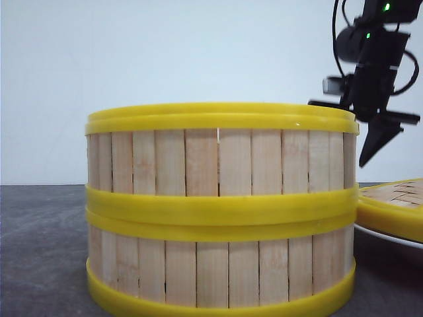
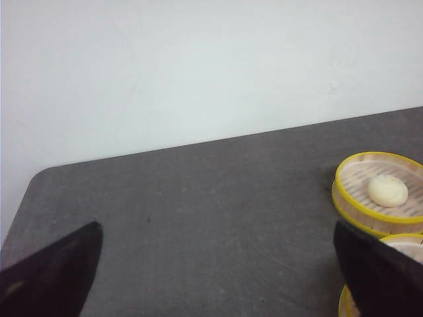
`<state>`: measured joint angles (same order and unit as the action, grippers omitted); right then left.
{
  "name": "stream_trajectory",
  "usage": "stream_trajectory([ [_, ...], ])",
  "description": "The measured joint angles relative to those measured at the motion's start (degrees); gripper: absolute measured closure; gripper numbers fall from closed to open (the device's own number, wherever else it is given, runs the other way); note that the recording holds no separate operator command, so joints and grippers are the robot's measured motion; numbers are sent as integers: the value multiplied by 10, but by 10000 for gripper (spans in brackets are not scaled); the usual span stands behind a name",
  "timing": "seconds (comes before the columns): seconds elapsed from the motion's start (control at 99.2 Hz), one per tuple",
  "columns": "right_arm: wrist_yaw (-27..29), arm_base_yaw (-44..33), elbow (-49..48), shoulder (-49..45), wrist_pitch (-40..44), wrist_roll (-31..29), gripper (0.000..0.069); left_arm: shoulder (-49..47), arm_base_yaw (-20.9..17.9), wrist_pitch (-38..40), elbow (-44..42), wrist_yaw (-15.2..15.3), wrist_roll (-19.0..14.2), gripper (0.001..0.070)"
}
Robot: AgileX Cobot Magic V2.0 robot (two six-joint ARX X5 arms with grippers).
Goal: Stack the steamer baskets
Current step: 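Move the right gripper to the rim of the other bun basket, then lift that basket with the right gripper above the stack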
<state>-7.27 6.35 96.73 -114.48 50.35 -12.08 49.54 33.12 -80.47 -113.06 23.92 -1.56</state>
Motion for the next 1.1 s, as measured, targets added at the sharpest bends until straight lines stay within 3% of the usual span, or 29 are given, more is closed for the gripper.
stream_trajectory([
  [0.393,15,4,0,-20,-17,-14,521,0,0,3,0,8,7,17],
  [0.615,13,7,6,-34,-16,-28,655,0,0,23,2,16,17,17],
  [0.877,8,10,16,-39,-23,-28,659,1,0,23,2,16,20,17],
  [1.099,2,7,147,-61,8,-32,659,1,0,19,2,16,20,17],
])
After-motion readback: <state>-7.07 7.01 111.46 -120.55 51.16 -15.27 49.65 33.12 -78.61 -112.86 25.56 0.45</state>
